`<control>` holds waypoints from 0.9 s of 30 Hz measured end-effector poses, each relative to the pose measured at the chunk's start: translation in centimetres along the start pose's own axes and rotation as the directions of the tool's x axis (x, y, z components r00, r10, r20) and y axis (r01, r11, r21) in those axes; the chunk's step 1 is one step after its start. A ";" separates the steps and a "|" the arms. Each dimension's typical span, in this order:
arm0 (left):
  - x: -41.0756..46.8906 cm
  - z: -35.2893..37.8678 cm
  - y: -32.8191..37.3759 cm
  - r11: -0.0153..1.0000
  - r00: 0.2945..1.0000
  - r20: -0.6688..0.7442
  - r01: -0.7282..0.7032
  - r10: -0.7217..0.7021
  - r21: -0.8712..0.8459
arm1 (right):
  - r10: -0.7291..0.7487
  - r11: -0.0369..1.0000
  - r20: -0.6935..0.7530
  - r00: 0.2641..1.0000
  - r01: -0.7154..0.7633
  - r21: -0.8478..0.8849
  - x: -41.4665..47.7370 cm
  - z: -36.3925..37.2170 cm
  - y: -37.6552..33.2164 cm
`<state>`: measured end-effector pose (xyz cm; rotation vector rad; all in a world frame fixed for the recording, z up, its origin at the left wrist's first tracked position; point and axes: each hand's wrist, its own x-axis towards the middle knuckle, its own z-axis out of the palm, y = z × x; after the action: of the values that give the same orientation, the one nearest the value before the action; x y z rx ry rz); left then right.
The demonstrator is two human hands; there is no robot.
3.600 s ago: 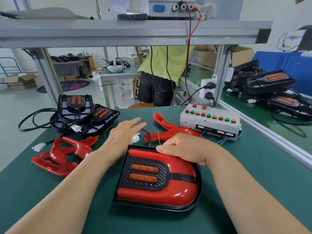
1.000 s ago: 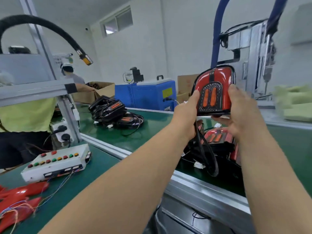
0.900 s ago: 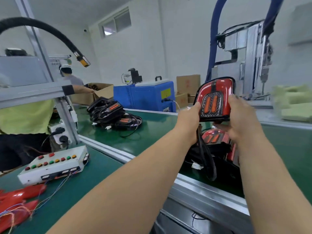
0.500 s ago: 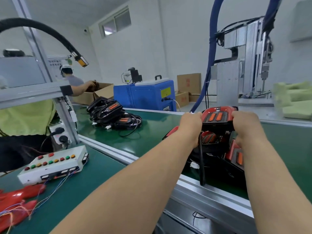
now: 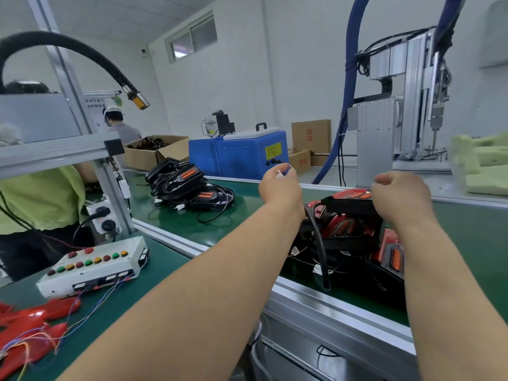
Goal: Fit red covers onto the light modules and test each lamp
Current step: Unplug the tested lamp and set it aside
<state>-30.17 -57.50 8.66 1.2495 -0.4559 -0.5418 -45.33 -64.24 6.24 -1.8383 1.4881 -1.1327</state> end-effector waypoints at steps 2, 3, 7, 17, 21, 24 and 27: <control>0.2 -0.7 0.3 1.000 0.997 -0.068 0.023 -0.024 -0.021 | -0.100 0.987 -0.066 0.993 0.091 -0.134 -0.6 0.1 -0.6; 0.3 -0.9 0.7 0.999 0.995 -0.090 0.032 -0.032 -0.005 | -0.198 0.975 -0.122 0.973 0.182 -0.129 -1.2 0.2 -1.1; 0.3 -2.0 1.0 0.896 0.978 -0.199 0.029 0.066 0.443 | -0.467 0.871 0.078 0.881 0.443 0.212 -5.1 1.2 -4.6; 2.7 -7.0 3.7 0.926 0.989 -0.022 0.126 -0.143 -0.357 | -0.428 0.904 0.536 0.728 0.341 0.258 -5.6 5.9 -8.9; 3.6 -11.1 4.3 0.994 0.998 -0.042 0.040 -0.045 -0.105 | -0.439 0.899 0.336 0.833 0.409 0.159 -5.3 9.5 -10.2; 3.6 -15.4 4.5 0.996 0.994 -0.077 0.073 -0.077 -0.060 | -0.428 0.889 0.366 0.826 0.457 0.008 -4.6 12.5 -11.0; 3.4 -20.5 4.1 0.991 0.988 -0.109 0.103 -0.112 -0.086 | -0.305 0.858 0.487 0.818 0.458 -0.232 -3.4 15.7 -10.7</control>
<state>-14.68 -43.12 7.49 1.2253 -0.2699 -0.5718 -26.56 -59.84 5.73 -2.5243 1.1170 -0.5671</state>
